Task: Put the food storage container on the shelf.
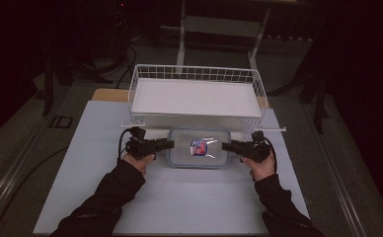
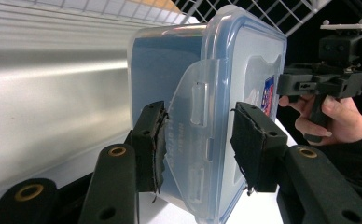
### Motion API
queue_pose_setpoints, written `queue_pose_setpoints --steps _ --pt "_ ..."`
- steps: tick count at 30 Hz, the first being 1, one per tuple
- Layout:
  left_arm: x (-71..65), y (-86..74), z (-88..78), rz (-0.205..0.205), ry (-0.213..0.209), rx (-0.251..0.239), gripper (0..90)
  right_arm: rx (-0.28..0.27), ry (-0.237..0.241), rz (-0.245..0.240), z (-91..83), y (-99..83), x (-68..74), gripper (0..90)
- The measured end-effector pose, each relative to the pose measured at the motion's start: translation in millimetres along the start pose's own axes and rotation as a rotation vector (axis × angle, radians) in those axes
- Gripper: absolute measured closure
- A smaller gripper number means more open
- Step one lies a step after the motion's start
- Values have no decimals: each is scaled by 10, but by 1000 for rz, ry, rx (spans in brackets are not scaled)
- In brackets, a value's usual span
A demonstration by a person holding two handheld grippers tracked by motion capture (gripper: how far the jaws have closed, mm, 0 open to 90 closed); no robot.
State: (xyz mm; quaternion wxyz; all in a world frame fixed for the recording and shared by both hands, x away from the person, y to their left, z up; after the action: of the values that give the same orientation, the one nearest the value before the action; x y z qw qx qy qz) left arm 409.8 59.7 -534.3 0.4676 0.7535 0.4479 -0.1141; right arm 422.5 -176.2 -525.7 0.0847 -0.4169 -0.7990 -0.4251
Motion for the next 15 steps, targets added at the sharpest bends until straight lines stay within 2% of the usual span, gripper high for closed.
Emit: queue_pose_setpoints --steps 8,9,11,15 --pt "131 86 91 -15 23 -40 545 -24 -28 9 70 89 -125 519" --pt "145 97 104 -20 25 -43 542 -29 -32 7 76 94 -134 519" --pt "166 112 126 3 36 -49 538 -41 -44 -1 84 109 -157 517" --pt "233 128 170 -12 53 -60 525 -39 -63 -13 130 119 -205 517"
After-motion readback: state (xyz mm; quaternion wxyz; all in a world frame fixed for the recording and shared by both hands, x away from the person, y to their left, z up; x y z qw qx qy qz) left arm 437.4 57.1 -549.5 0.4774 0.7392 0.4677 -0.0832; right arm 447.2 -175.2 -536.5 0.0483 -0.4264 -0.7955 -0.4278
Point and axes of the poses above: each handheld gripper's, and its own axes: z roughly forward along the jaws, y roughly out of its top, x roughly to its left, the point moved 10 cm from there along z, roughly forward along the jaws, and after that the axes turned 15 degrees about x, right-handed, at the moved point
